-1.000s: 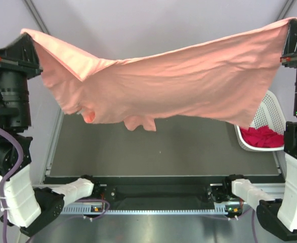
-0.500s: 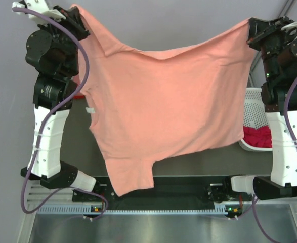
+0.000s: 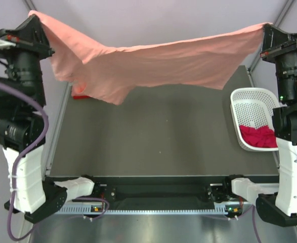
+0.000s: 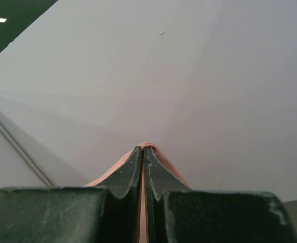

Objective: Fold and stack the t-shirts
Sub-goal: Flatten the tshirt out

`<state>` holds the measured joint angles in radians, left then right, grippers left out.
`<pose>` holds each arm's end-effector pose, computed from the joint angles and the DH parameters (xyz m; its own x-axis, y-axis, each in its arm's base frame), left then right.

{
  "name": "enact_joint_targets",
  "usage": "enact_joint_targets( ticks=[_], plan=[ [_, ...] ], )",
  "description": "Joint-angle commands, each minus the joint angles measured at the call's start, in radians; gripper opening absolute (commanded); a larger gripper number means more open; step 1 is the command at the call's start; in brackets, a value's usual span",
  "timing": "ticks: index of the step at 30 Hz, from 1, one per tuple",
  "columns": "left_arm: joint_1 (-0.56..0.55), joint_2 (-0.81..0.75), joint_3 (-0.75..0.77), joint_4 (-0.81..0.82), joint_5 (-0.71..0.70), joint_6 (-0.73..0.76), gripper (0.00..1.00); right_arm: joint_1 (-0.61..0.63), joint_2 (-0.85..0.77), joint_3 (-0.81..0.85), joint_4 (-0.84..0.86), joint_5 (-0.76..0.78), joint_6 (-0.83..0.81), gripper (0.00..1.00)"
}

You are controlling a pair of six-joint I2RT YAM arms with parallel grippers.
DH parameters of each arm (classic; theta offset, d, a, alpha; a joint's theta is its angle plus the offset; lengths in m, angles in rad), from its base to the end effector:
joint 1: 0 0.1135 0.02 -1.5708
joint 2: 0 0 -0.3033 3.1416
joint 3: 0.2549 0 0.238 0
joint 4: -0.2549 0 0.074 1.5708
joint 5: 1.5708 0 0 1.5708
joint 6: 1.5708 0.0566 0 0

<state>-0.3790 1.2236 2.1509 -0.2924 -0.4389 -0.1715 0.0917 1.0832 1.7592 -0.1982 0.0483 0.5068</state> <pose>0.1091 -0.0175 0.6932 0.5400 -0.3813 -0.7503 0.1109 0.9159 -0.3857 0.1356 0.0097 0.6324 0.3767 0.5215 -0.7656 -0.2649 0.8526 0.4504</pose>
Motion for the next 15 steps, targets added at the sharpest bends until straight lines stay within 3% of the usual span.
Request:
enact_joint_targets(
  ticks=[1,10,15],
  plan=[
    [0.006,-0.027,-0.054,0.09,-0.011,-0.02,0.0,0.006,-0.008,-0.03,0.08,-0.001,0.035,0.0],
    [0.006,0.129,-0.082,0.221,-0.044,-0.011,0.0,0.006,0.151,-0.017,0.191,0.031,0.052,0.0],
    [0.035,0.279,0.007,0.348,-0.061,0.021,0.0,0.005,0.319,0.072,0.27,0.044,0.061,0.0]
  ],
)
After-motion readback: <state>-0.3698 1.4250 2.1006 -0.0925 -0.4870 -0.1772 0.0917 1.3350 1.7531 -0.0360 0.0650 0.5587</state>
